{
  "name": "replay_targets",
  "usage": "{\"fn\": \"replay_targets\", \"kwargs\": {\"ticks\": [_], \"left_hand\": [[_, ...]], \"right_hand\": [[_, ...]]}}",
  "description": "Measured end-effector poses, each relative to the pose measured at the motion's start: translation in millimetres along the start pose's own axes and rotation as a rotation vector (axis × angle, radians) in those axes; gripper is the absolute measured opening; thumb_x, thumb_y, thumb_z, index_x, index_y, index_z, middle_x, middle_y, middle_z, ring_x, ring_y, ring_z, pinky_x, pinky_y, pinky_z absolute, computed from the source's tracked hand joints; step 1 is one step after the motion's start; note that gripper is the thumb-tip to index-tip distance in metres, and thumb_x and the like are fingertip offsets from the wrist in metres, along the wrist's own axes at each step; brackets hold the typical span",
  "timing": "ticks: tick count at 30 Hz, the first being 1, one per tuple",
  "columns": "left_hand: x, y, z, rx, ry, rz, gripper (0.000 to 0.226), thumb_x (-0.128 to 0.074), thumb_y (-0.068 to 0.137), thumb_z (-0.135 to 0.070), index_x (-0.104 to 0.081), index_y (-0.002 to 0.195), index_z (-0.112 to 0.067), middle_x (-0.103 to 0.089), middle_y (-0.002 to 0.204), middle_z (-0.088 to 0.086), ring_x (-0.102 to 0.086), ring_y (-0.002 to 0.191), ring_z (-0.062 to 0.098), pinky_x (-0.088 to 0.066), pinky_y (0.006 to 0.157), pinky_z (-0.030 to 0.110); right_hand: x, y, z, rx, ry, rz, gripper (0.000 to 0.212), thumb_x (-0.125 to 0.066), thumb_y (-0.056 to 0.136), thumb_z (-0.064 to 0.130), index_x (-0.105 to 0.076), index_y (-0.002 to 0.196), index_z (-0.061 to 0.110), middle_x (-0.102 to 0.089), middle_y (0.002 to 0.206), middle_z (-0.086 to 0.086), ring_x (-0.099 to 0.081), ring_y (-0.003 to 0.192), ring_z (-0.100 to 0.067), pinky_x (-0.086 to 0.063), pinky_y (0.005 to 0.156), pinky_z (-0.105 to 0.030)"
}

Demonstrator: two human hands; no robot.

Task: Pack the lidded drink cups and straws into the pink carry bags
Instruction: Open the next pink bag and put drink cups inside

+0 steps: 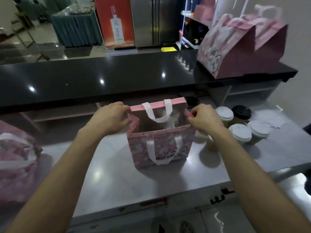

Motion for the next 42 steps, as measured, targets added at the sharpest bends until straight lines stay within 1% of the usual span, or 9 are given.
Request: {"fn": "replay_targets", "kwargs": {"ticks": [5,9,11,13,19,25,28,33,42], "left_hand": [[-12.9,28.7,-42.6,0.123,-0.031,-0.028,0.040,-0.072,0.099,-0.052,-0.069,0.134,-0.033,-0.062,0.130,-0.005,-0.062,0.115,0.019,-0.059,0.095,0.044],[-23.8,31.0,-58.1,0.256,-0.107,-0.030,0.046,-0.077,0.096,-0.051,-0.070,0.134,-0.028,-0.060,0.122,-0.003,-0.064,0.107,0.021,-0.063,0.091,0.045],[-27.6,30.3,-62.6,0.305,-0.148,-0.043,0.051,-0.082,0.093,-0.048,-0.069,0.137,-0.025,-0.060,0.124,0.000,-0.064,0.108,0.022,-0.063,0.091,0.044],[-28.6,29.7,-64.3,0.335,-0.189,-0.063,0.053,-0.085,0.092,-0.043,-0.067,0.138,-0.025,-0.061,0.127,0.001,-0.062,0.114,0.024,-0.061,0.094,0.044],[-39.5,36.6,-75.3,0.338,-0.285,-0.046,0.054,-0.088,0.091,-0.036,-0.066,0.139,-0.027,-0.059,0.126,-0.003,-0.072,0.083,0.014,-0.060,0.077,0.032],[-48.7,48.6,-81.2,0.290,-0.340,-0.030,0.054,-0.089,0.086,-0.049,-0.065,0.133,-0.037,-0.056,0.125,-0.009,-0.070,0.084,0.009,-0.054,0.066,0.020],[-48.7,48.1,-78.3,0.240,-0.237,-0.035,0.053,-0.089,0.079,-0.062,-0.064,0.124,-0.048,-0.041,0.124,-0.016,-0.061,0.105,0.011,-0.060,0.078,0.027],[-39.4,52.0,-75.5,0.018,-0.218,-0.001,0.036,-0.092,0.076,-0.060,-0.069,0.101,-0.050,-0.032,0.163,-0.018,-0.029,0.155,0.015,-0.041,0.120,0.051],[-41.2,69.5,-76.9,-0.201,-0.069,0.102,0.058,-0.086,0.076,-0.064,-0.068,0.129,-0.047,-0.028,0.173,-0.011,-0.012,0.163,0.018,-0.009,0.130,0.045]], "right_hand": [[13.8,37.5,-49.7,0.094,0.120,0.004,0.069,-0.048,0.106,0.063,-0.065,0.063,0.013,-0.067,0.058,-0.003,-0.066,0.058,-0.026,-0.052,0.057,-0.037],[14.4,79.2,-89.9,0.191,-0.054,0.075,0.020,-0.064,0.094,0.032,-0.076,0.101,0.017,-0.075,0.098,-0.003,-0.069,0.097,-0.034,-0.051,0.071,-0.037],[6.6,96.6,-105.0,0.246,-0.220,0.267,0.068,-0.078,0.083,0.036,-0.061,0.147,0.020,-0.065,0.136,-0.006,-0.060,0.128,-0.032,-0.054,0.098,-0.040],[-4.5,109.2,-115.2,0.268,-0.333,0.367,0.104,-0.087,0.070,0.050,-0.043,0.160,0.022,-0.056,0.144,-0.007,-0.051,0.137,-0.031,-0.049,0.108,-0.041],[-9.8,139.9,-107.5,0.272,-0.327,0.381,0.085,-0.094,0.063,0.052,-0.058,0.134,0.022,-0.060,0.125,-0.011,-0.064,0.116,-0.035,-0.055,0.091,-0.039],[63.9,144.8,-92.0,0.233,-0.051,-0.061,0.100,-0.085,0.067,0.068,-0.052,0.151,0.026,-0.050,0.135,-0.014,-0.062,0.119,-0.041,-0.056,0.100,-0.049],[97.7,132.9,-85.2,0.303,0.105,-0.239,0.097,-0.082,0.072,0.075,-0.054,0.151,0.026,-0.050,0.133,-0.012,-0.060,0.120,-0.033,-0.054,0.104,-0.048],[120.0,96.9,-53.7,0.458,0.419,-0.251,0.081,-0.071,0.078,0.078,-0.065,0.143,0.032,-0.058,0.127,-0.002,-0.058,0.112,-0.010,-0.045,0.092,-0.014],[101.3,66.4,-34.6,0.487,0.365,0.014,0.073,-0.056,0.084,0.081,-0.070,0.134,0.030,-0.070,0.118,0.007,-0.066,0.109,-0.013,-0.055,0.091,-0.039]]}}
Point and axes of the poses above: each hand's wrist, its own y-axis towards the middle knuckle, its own x-axis out of the back of the hand, z = x × y, the point moved 1 cm from there along y, towards the middle knuckle
